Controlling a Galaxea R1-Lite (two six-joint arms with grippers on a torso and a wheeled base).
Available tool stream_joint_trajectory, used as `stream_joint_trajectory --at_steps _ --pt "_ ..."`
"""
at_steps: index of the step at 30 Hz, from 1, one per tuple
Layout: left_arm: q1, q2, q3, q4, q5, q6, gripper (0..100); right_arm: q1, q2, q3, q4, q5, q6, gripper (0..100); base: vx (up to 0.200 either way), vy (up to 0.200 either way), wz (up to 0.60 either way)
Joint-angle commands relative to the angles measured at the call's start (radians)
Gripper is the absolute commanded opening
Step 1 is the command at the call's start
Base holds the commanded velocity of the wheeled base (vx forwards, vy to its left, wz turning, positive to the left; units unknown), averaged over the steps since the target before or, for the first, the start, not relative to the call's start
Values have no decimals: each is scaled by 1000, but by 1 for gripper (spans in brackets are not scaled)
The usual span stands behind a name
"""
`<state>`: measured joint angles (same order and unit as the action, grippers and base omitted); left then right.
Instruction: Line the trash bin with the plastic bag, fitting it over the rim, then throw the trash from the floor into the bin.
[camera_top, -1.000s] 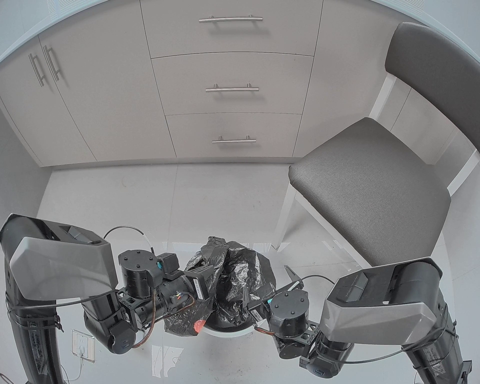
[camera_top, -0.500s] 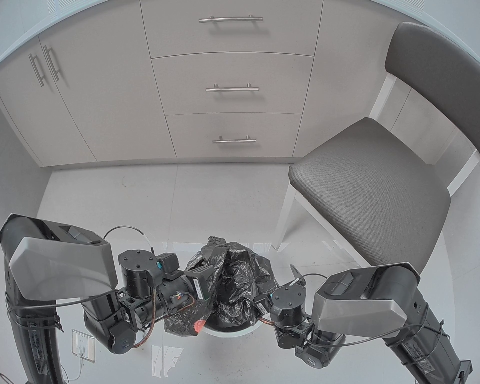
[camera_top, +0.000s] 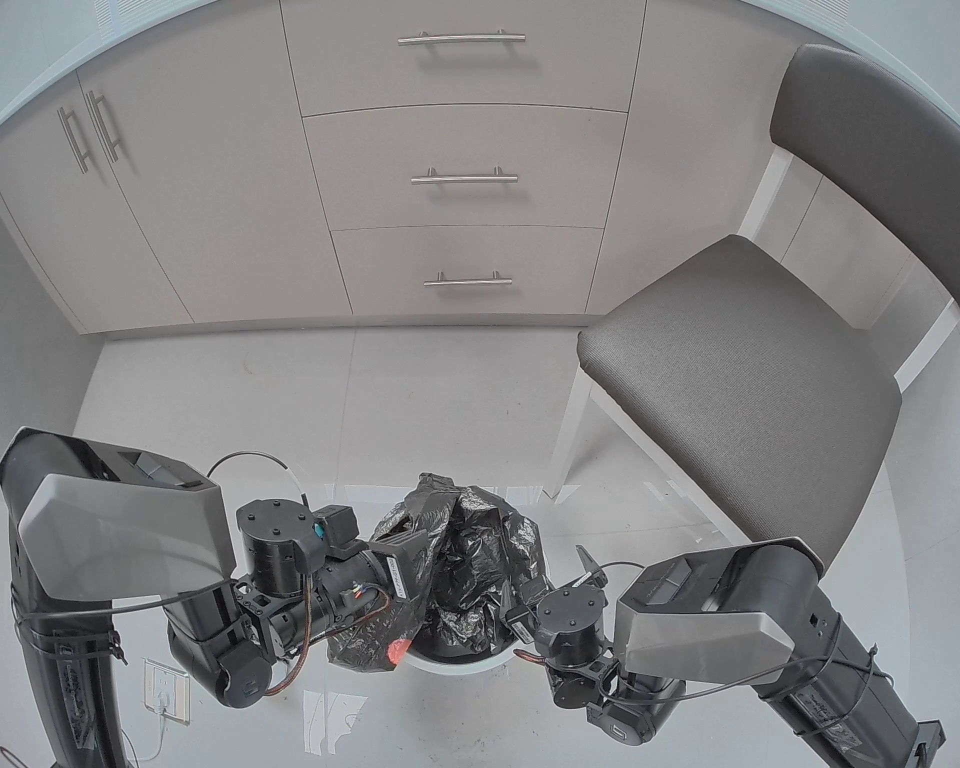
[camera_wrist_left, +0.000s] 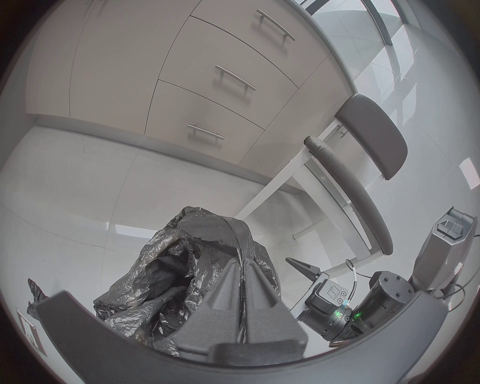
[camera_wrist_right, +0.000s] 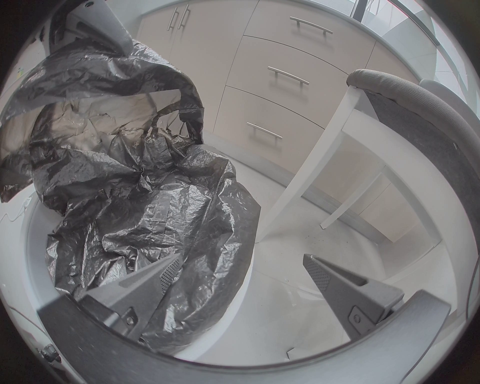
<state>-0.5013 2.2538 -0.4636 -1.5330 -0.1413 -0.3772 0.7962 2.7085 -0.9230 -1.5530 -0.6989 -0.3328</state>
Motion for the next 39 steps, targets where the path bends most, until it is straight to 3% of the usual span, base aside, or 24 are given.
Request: stream_joint_trajectory --at_steps 1,17,26,32,39 --pt "0 0 0 -1 0 0 0 1 8 0 -18 -1 0 100 0 0 0" --pt "-6 3 2 1 2 0 0 29 -6 35 -18 -1 1 100 0 0 0" --pt "-65 9 23 1 6 1 0 100 -265 256 -18 -2 4 100 0 0 0" --pt "-95 13 48 -1 8 1 0 83 -328 322 -18 -2 11 100 0 0 0" --pt "-145 41 65 -1 9 6 0 1 -363 363 -18 -14 15 100 0 0 0"
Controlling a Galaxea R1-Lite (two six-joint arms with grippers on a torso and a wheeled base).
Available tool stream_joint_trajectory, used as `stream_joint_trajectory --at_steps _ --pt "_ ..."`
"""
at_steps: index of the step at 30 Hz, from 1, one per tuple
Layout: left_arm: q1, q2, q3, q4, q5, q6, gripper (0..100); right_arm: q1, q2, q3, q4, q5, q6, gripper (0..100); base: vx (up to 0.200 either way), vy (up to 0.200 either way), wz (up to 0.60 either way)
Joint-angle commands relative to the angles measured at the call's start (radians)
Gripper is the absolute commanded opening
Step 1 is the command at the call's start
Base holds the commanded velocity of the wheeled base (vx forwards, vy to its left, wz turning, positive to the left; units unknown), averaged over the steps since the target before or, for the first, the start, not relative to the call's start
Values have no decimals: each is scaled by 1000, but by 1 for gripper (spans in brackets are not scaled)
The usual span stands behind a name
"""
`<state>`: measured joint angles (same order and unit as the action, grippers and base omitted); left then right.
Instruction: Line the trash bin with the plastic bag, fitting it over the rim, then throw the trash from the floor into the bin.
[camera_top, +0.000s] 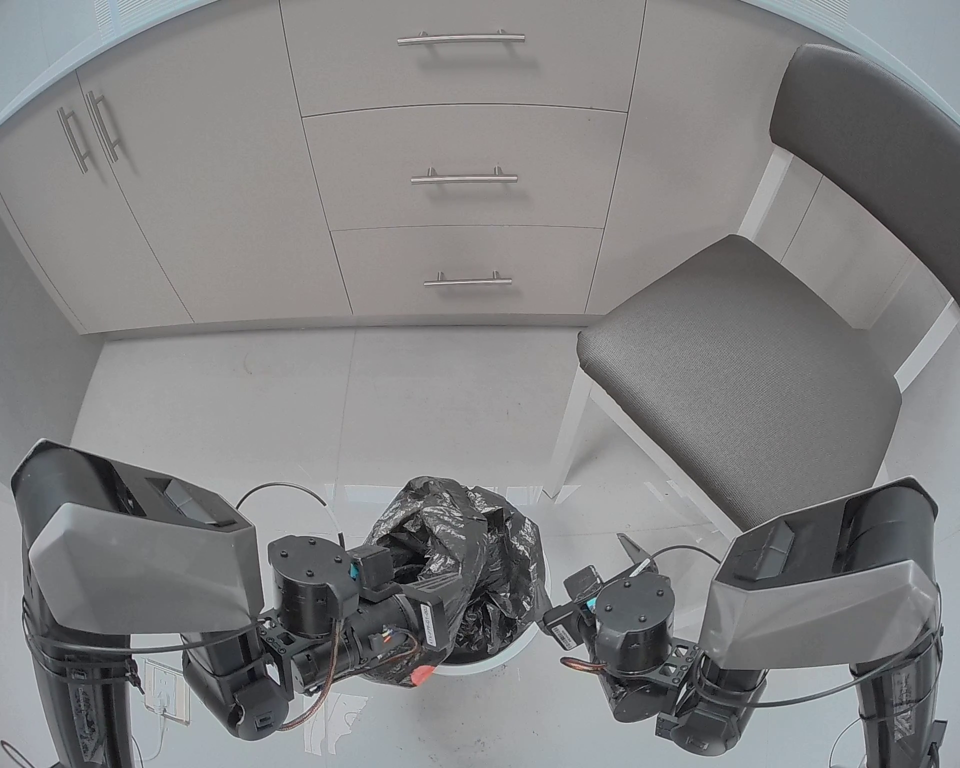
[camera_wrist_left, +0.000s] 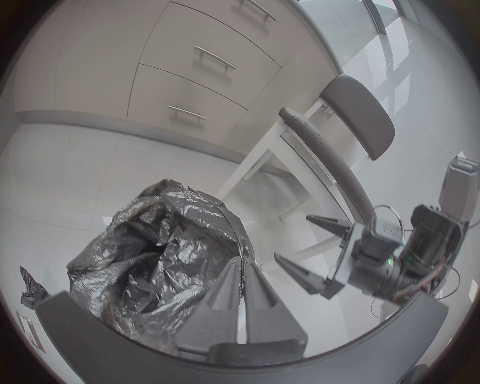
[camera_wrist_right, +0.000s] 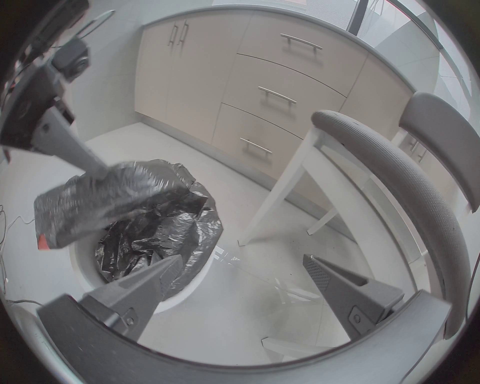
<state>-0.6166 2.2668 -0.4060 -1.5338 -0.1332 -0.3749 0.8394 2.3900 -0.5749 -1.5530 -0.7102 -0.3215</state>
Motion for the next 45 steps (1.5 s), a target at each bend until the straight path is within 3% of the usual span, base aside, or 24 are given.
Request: stream_joint_trajectory --at_steps 1,7,13,27,28,45 --pt "-34 36 9 0 1 7 0 -49 -48 12 -18 -3 7 100 0 0 0" --pt "-68 66 19 0 1 67 0 -79 -75 -31 -18 -9 4 100 0 0 0" --pt "-72 85 18 0 1 70 0 -72 -69 -28 -18 -9 9 100 0 0 0" --pt "-75 -66 85 15 38 62 0 -65 -69 -8 -18 -9 15 100 0 0 0" --pt "-72 -58 87 15 41 63 100 -63 -69 -8 -18 -9 15 100 0 0 0" --pt "-43 37 87 6 40 106 100 -60 -63 -6 -18 -14 28 100 0 0 0"
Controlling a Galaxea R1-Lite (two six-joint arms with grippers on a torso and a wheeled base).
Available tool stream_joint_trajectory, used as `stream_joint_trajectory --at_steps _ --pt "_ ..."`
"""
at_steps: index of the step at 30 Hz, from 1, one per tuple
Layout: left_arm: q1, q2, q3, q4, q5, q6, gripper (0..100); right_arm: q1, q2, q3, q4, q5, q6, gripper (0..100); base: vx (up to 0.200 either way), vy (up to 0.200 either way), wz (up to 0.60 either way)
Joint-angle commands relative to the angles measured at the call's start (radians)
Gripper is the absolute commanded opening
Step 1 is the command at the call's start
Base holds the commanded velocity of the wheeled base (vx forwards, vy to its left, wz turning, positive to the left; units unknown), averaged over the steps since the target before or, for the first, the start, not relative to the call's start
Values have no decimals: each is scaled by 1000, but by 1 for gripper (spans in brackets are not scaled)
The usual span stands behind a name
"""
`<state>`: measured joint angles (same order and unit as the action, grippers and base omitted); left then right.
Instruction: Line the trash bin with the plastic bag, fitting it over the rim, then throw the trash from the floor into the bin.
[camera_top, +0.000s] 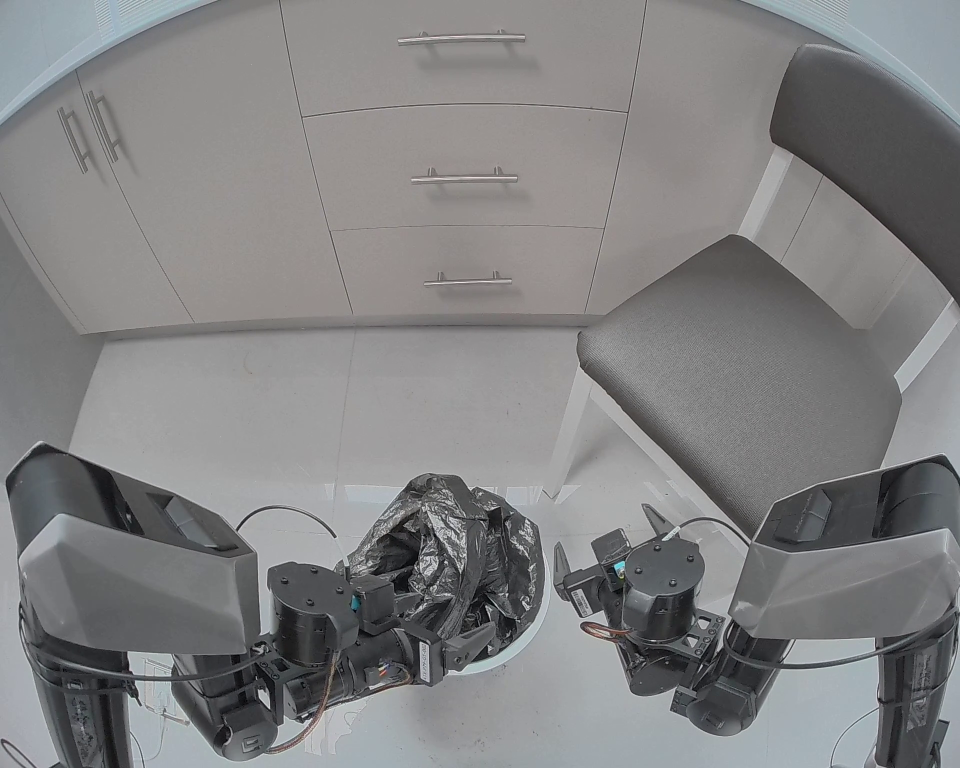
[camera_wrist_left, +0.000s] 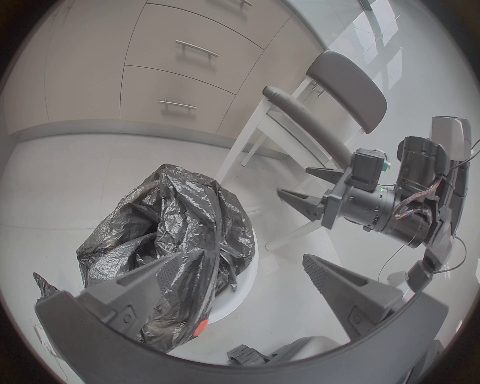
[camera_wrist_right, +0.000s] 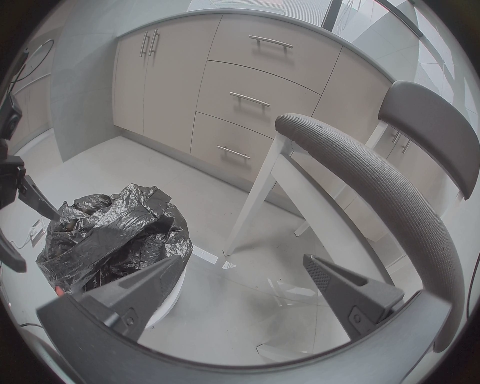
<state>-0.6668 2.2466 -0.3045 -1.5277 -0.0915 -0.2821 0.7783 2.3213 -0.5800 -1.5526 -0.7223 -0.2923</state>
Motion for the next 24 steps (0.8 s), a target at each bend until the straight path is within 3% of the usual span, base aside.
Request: stream_joint_trajectory --at_steps 1,6,19,24 --pt "7 79 -21 -2 -1 32 100 -1 4 -1 -18 -2 -1 100 0 0 0" --pt "9 151 -61 -2 3 136 100 1 6 0 -18 -2 1 100 0 0 0" --pt "29 131 -47 -2 4 143 100 -1 7 19 -18 -3 4 100 0 0 0" --pt "58 4 -28 -2 19 139 100 -1 9 19 -18 -3 4 100 0 0 0"
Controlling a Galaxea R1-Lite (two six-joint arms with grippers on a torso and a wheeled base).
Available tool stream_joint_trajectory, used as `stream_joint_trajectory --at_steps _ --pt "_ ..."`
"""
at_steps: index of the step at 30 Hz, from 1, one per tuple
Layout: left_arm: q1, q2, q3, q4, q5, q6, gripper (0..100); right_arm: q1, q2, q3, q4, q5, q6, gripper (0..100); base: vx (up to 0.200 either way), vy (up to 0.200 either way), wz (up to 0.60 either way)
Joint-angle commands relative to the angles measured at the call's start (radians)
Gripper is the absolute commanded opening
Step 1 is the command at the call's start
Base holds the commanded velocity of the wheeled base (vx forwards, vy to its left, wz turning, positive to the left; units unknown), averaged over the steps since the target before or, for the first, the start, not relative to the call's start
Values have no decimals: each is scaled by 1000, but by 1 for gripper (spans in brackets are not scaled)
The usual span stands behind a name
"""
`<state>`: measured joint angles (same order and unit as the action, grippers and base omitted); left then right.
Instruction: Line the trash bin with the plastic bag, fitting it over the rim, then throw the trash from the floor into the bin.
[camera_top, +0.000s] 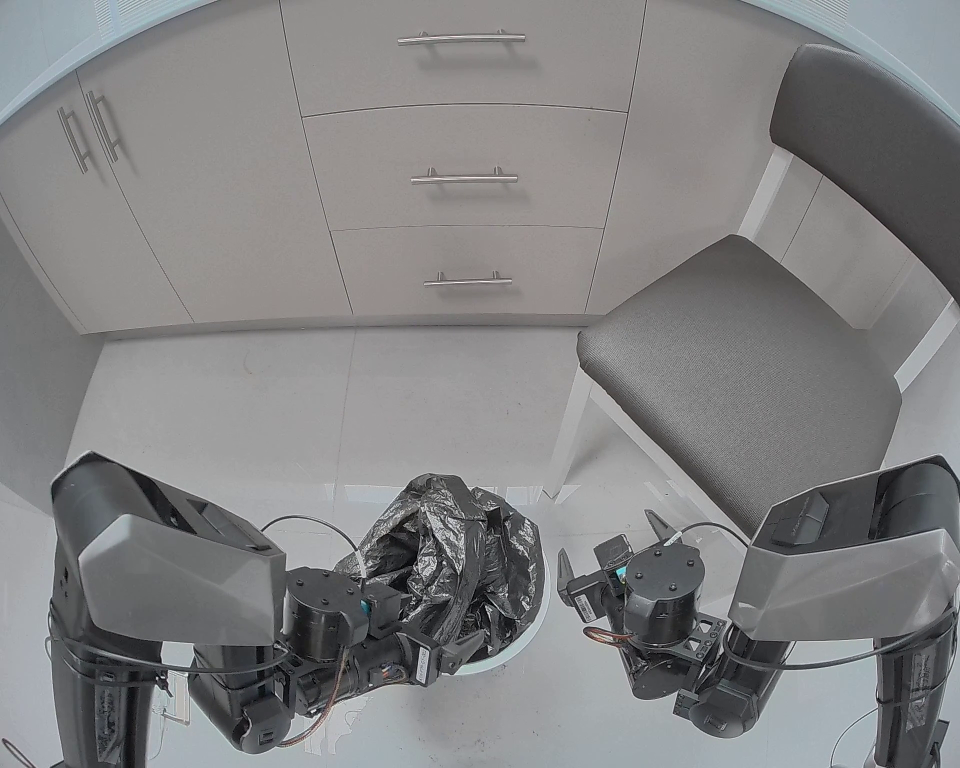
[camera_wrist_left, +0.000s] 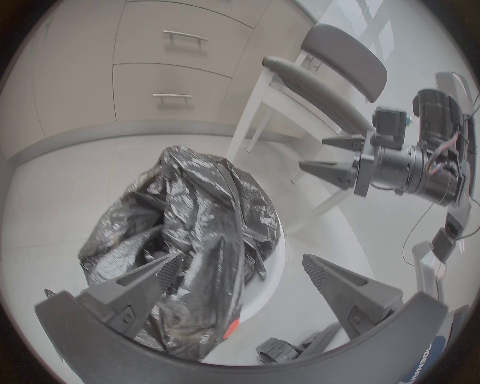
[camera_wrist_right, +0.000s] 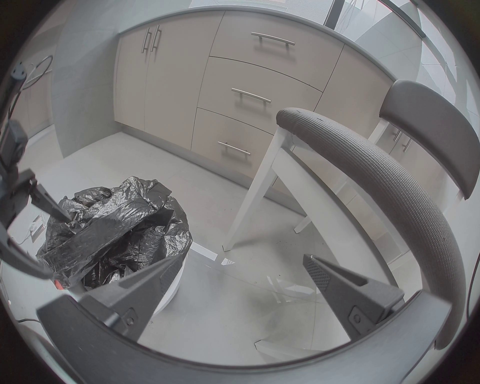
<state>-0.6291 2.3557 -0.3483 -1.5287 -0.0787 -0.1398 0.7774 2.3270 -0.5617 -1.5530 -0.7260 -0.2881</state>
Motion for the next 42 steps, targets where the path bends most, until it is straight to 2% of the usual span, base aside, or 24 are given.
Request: stream_joint_trajectory --at_steps 1,7,12,23,28,34,39,40,42 --pt "17 -128 28 -1 5 -6 100 2 6 0 -18 0 -2 100 0 0 0" --pt "-53 -118 61 -1 4 -12 100 2 18 -3 -18 0 -2 100 0 0 0" --pt "-75 -66 60 -1 4 -14 100 2 15 -1 -18 0 0 100 0 0 0" --pt "-73 20 32 -1 5 -12 100 2 20 -3 -18 0 0 100 0 0 0" --pt "-34 89 -26 -1 8 -4 100 2 23 -6 -18 0 -2 100 0 0 0" --pt "-29 135 -70 -1 16 2 100 3 22 -7 -18 0 0 100 0 0 0" --pt "-30 146 -101 -1 68 3 100 5 23 -9 -18 0 0 100 0 0 0" --pt "-30 149 -101 -1 68 3 0 6 23 -9 -18 0 0 100 0 0 0" --pt "-32 151 -101 -1 68 3 0 6 22 -9 -18 0 0 100 0 0 0"
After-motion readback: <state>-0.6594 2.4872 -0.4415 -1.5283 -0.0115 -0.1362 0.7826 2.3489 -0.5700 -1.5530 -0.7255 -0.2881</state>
